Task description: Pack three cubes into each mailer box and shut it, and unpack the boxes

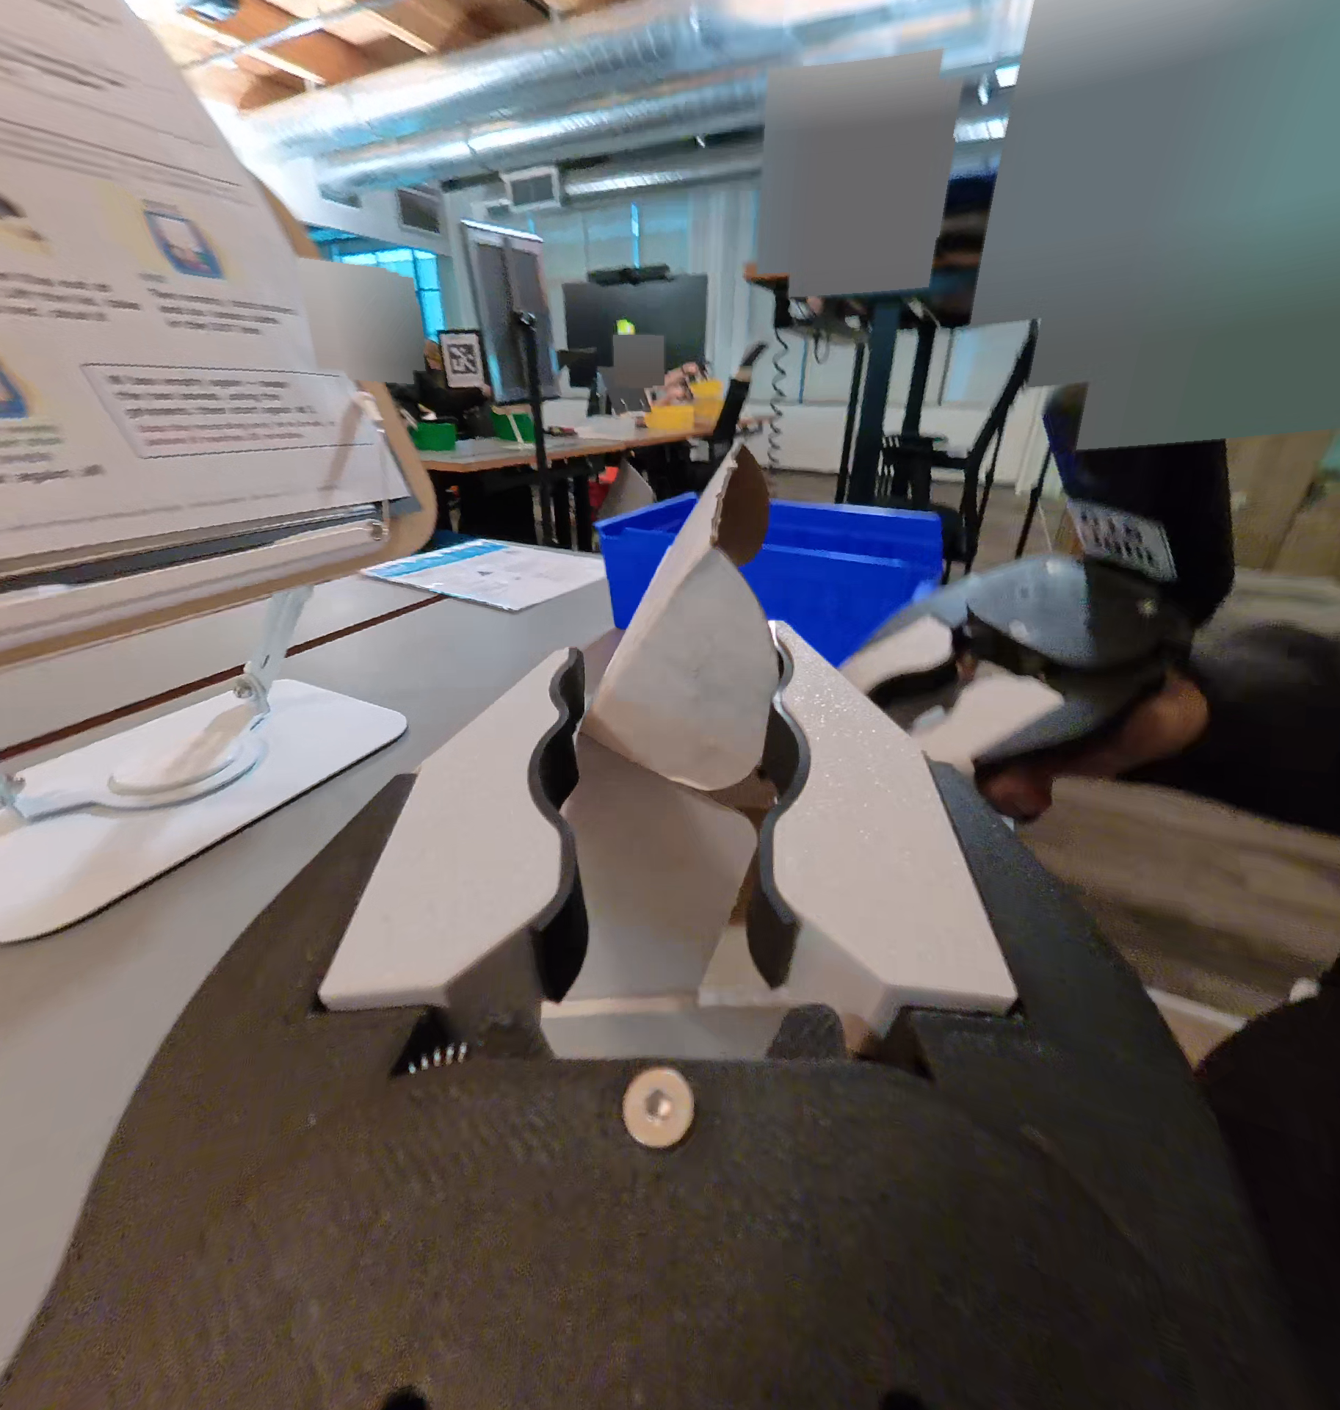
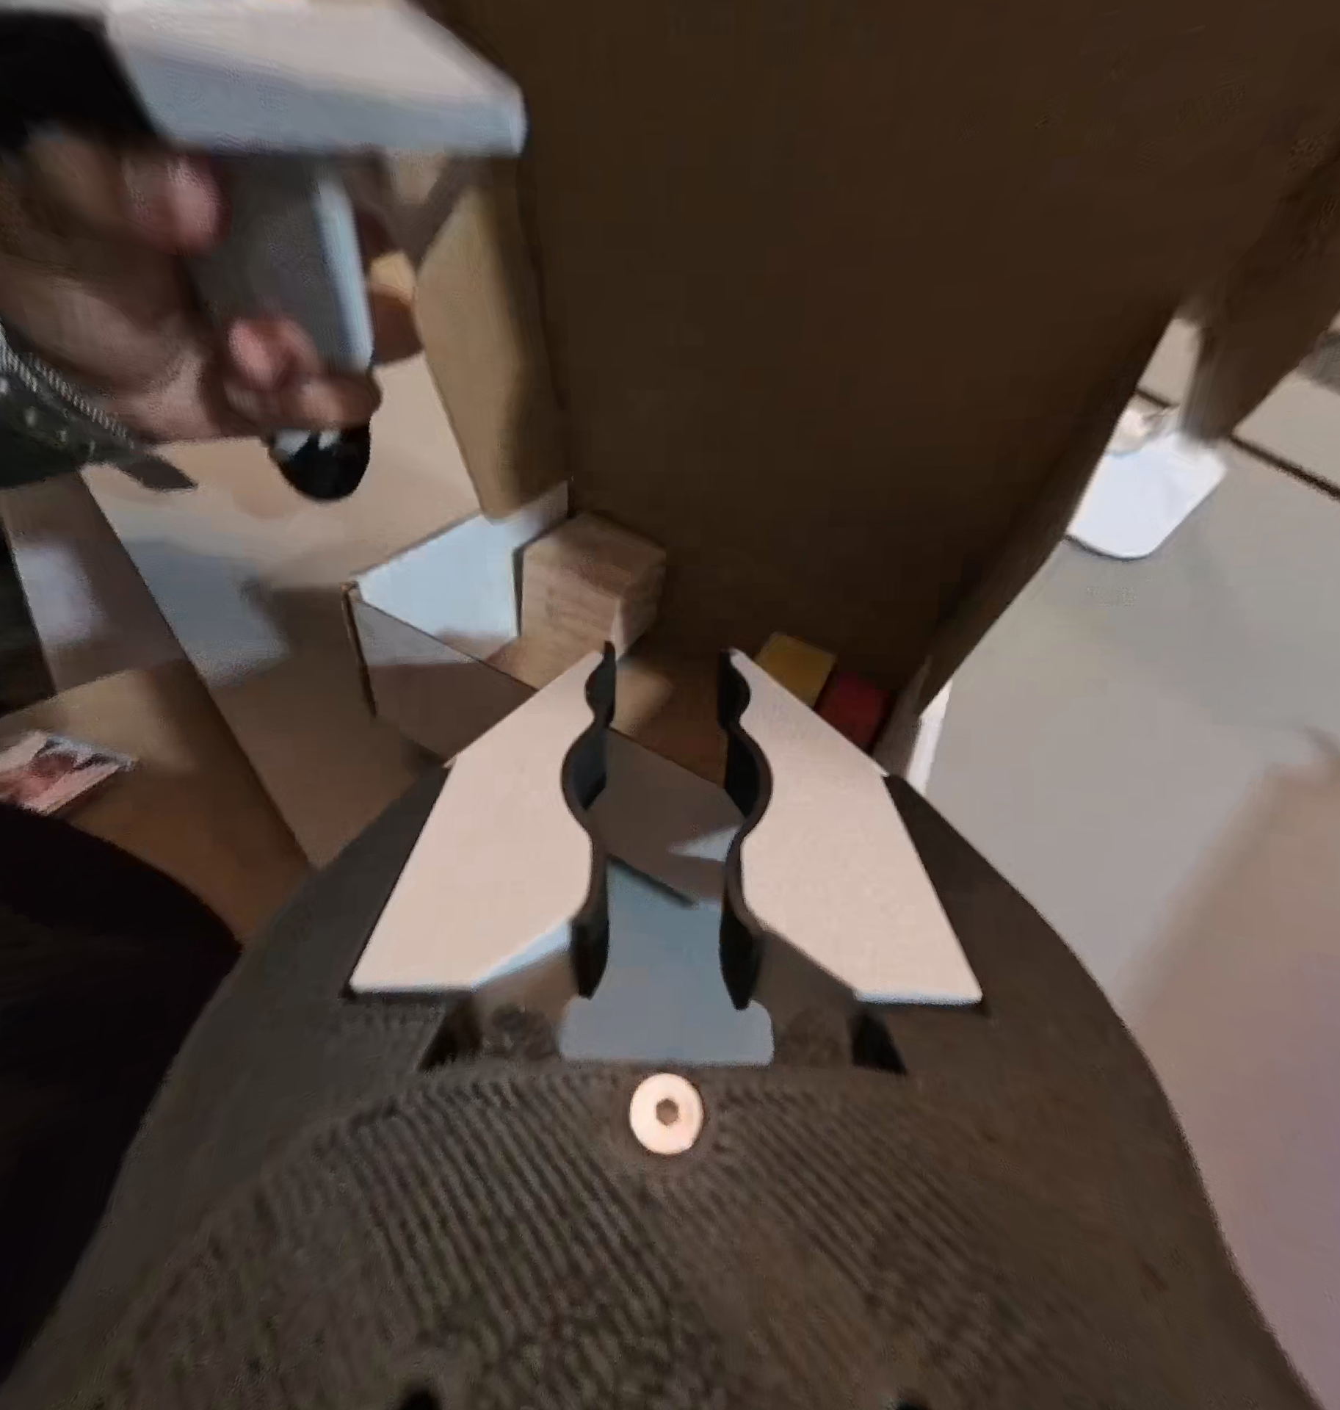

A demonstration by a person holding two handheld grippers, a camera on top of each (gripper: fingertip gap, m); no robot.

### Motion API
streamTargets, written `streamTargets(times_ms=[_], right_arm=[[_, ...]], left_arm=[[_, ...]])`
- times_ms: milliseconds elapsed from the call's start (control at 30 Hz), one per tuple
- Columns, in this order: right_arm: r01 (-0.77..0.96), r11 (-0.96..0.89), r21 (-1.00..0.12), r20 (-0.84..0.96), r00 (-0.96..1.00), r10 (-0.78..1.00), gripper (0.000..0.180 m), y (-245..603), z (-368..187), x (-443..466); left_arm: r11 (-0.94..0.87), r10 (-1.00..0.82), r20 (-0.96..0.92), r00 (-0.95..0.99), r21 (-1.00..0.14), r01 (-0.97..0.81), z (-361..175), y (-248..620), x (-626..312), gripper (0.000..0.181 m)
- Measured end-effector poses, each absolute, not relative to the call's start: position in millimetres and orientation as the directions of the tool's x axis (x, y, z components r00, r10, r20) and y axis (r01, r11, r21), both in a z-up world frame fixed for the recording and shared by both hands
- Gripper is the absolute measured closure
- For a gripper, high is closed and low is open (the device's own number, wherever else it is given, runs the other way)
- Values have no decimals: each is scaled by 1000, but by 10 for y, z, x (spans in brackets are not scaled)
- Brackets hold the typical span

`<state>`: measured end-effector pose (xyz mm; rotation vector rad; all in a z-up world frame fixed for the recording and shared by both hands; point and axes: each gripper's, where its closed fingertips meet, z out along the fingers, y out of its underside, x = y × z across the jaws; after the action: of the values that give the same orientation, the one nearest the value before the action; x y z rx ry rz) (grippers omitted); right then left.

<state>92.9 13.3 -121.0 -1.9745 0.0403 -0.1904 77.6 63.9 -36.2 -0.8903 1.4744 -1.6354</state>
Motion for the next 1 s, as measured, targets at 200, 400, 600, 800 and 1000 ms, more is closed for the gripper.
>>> streamTargets(times_ms=[200,400,600,800,1000], right_arm=[[76,-475,-877,137,986,-94,162,-40,-1417,781],[38,-464,-885,89,992,-89,163,-51,-1431,783],[-94,-465,-880,-35,991,-132,145,-72,-1454,873],[-174,-464,-869,-55,964,-259,125,-70,-1182,1068],[-36,-627,-779,49,992,-117,117,244,-1158,920]], left_arm=[[-259,-920,228,-320,-964,59,-357,1176,885,135],[-373,-915,368,-166,-928,0,-590,1546,1015,139],[-561,-816,574,-76,-816,-137,-865,1741,1068,142],[-515,-832,524,-180,-851,-99,-685,1555,867,127],[-536,-781,541,-312,-837,-110,-640,1374,765,125]])
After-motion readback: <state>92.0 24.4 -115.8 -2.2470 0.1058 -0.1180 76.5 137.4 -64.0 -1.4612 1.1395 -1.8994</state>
